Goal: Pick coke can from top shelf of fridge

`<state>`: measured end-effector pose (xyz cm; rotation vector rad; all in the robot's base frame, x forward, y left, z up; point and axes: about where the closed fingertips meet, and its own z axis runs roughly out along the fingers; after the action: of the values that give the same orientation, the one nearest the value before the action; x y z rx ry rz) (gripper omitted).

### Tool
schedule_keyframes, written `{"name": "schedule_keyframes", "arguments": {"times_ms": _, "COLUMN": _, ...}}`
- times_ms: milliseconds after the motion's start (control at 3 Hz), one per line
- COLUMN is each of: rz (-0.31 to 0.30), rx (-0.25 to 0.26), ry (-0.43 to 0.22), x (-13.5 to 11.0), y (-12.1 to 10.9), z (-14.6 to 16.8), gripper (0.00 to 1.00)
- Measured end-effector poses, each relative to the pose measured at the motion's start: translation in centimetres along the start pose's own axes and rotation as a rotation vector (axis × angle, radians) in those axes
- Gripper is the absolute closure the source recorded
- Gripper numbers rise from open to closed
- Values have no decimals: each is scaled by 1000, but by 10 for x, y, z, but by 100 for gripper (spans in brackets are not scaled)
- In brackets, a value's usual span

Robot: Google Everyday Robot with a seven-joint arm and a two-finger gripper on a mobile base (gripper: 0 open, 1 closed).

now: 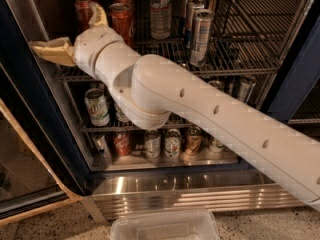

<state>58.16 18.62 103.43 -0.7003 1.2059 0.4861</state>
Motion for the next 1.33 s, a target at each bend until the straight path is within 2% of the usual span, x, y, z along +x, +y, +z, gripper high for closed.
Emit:
{"name": "schedule_keyframes", "arguments": {"times_ms": 333, "rz": 32, "rx": 91, "ry": -23, "x": 1, "y": -4, "z": 3, "gripper": 24}}
{"name": "schedule_keyframes", "arguments": {"times_ms": 667, "rz": 33, "rx": 97, "ry": -24, "x": 1, "y": -4, "z": 3, "gripper": 6}}
{"name": "schedule_keyframes", "arguments": {"times_ms": 1000, "rz": 33, "rx": 97, "ry": -25, "x": 1, "y": -4, "z": 3, "gripper": 0}}
{"name": "schedule_keyframes", "arguments": {"times_ms": 1333, "rz": 33, "rx": 97, "ry": -25, "x": 1, "y": -4, "z": 3, "gripper": 19}}
